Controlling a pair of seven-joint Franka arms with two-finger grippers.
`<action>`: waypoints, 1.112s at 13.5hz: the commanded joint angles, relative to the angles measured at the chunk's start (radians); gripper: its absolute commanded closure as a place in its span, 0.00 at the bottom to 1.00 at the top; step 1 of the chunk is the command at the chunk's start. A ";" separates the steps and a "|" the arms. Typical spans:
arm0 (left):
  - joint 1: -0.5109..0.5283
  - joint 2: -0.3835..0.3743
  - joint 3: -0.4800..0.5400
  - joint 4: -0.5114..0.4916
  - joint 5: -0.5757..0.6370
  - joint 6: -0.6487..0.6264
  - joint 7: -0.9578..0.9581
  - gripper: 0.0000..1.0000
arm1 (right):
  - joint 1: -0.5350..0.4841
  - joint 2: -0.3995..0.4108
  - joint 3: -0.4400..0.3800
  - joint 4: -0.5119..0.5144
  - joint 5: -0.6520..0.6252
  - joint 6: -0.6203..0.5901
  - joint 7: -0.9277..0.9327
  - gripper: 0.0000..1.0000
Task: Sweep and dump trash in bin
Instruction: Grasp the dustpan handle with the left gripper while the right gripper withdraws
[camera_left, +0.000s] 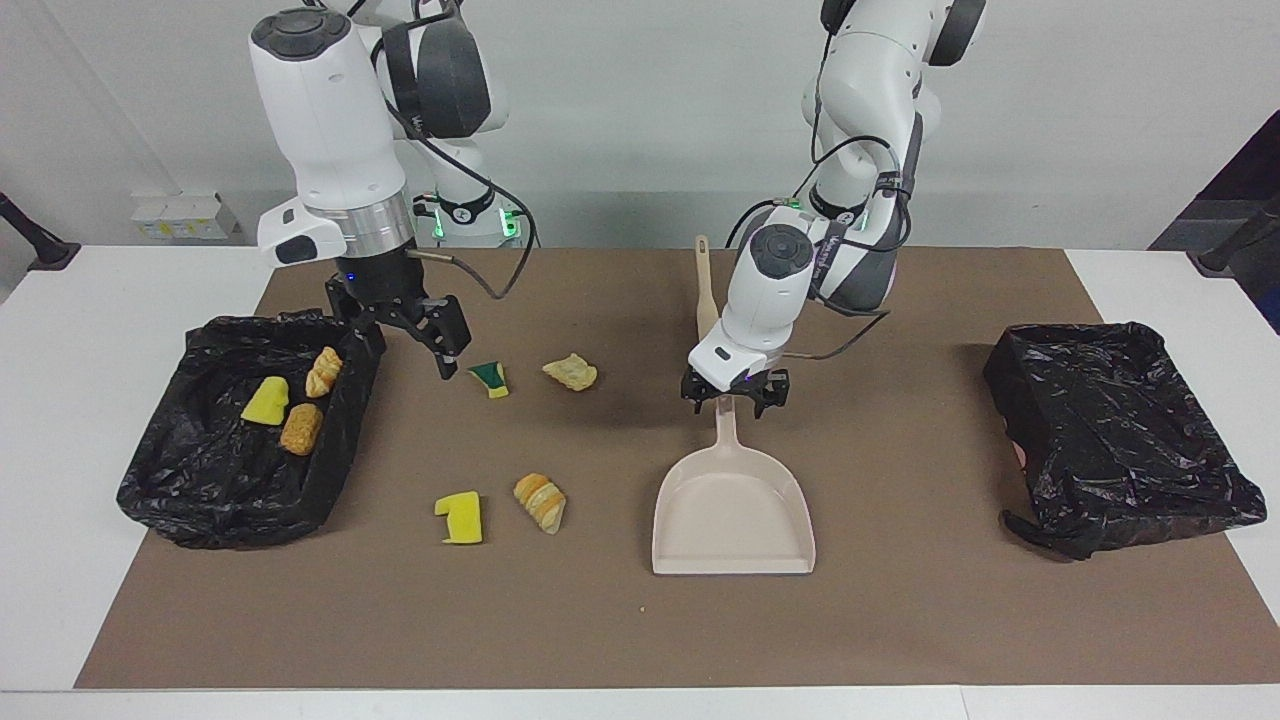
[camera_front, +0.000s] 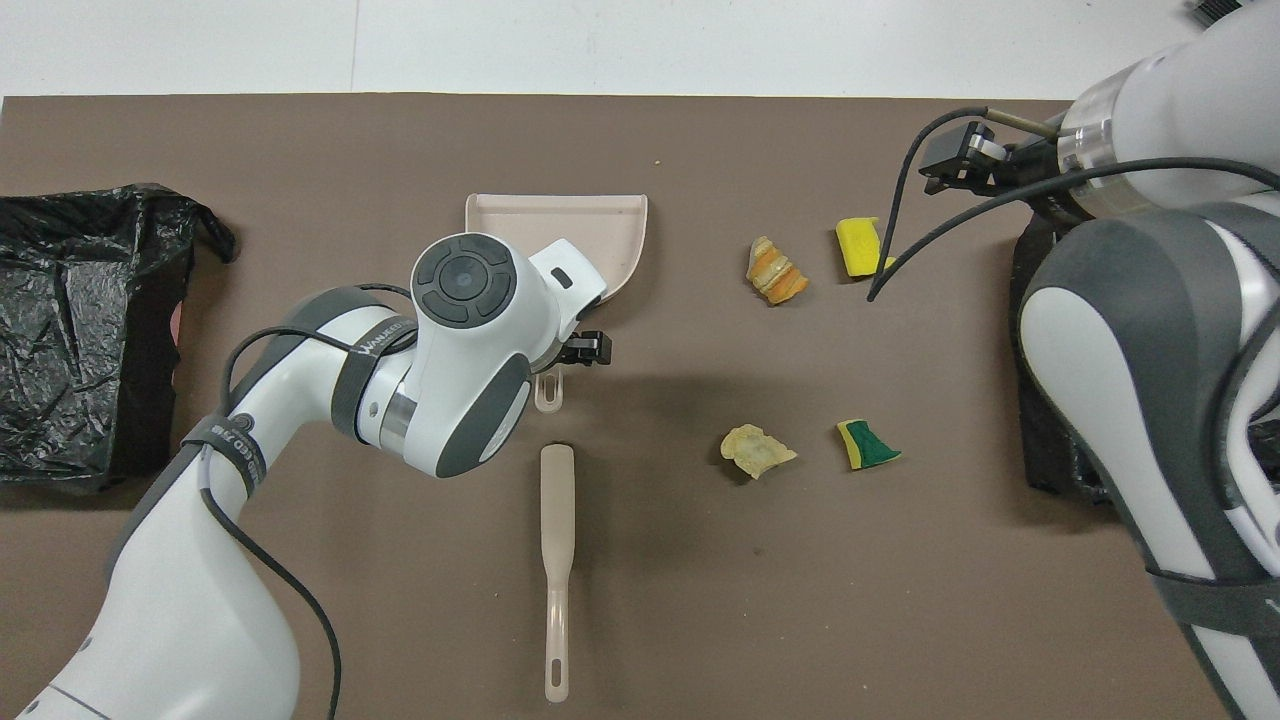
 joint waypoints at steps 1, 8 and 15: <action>-0.017 0.011 0.018 0.021 0.066 -0.007 -0.005 0.00 | -0.011 -0.037 0.007 0.000 0.028 -0.061 -0.036 0.00; -0.020 0.011 0.015 0.027 0.073 -0.052 0.001 1.00 | -0.058 -0.141 0.004 -0.011 0.031 -0.267 -0.198 0.00; 0.095 -0.067 0.024 0.025 0.076 -0.104 0.606 1.00 | -0.103 -0.190 0.007 -0.093 0.077 -0.244 -0.246 0.00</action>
